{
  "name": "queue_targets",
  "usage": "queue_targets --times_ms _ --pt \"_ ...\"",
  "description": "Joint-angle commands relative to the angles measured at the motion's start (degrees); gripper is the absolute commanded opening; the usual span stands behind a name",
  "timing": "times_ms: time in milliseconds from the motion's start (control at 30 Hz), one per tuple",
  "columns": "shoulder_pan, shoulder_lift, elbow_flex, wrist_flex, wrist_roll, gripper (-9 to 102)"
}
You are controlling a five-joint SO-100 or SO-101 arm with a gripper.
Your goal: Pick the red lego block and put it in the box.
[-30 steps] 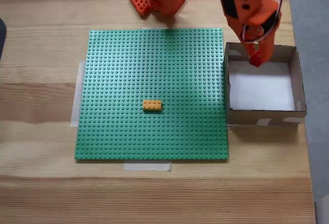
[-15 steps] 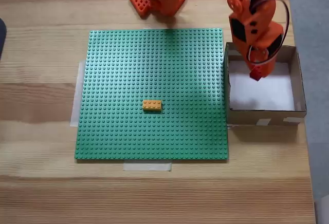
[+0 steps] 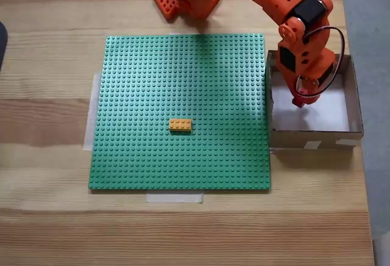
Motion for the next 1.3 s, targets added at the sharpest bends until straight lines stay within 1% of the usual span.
queue_targets --times_ms 0,367,600,1000,1067,1133,1200,1267 --pt "0.0 -0.9 -2.7 -0.7 -0.5 -1" --pt "-1.3 -5.7 -5.9 -1.7 0.1 -1" --pt "-3.3 -5.9 -6.2 -4.1 -0.6 -1" --pt "-3.4 -5.3 -5.4 -4.6 -1.8 -1" --pt "-3.3 -5.1 -5.2 -4.5 -1.9 3" --pt "-3.1 -5.1 -5.1 -4.4 -1.9 8" --pt "-3.1 -4.8 -5.1 -4.4 -1.9 10" --pt "-3.0 -4.7 -5.0 -4.5 -1.7 17"
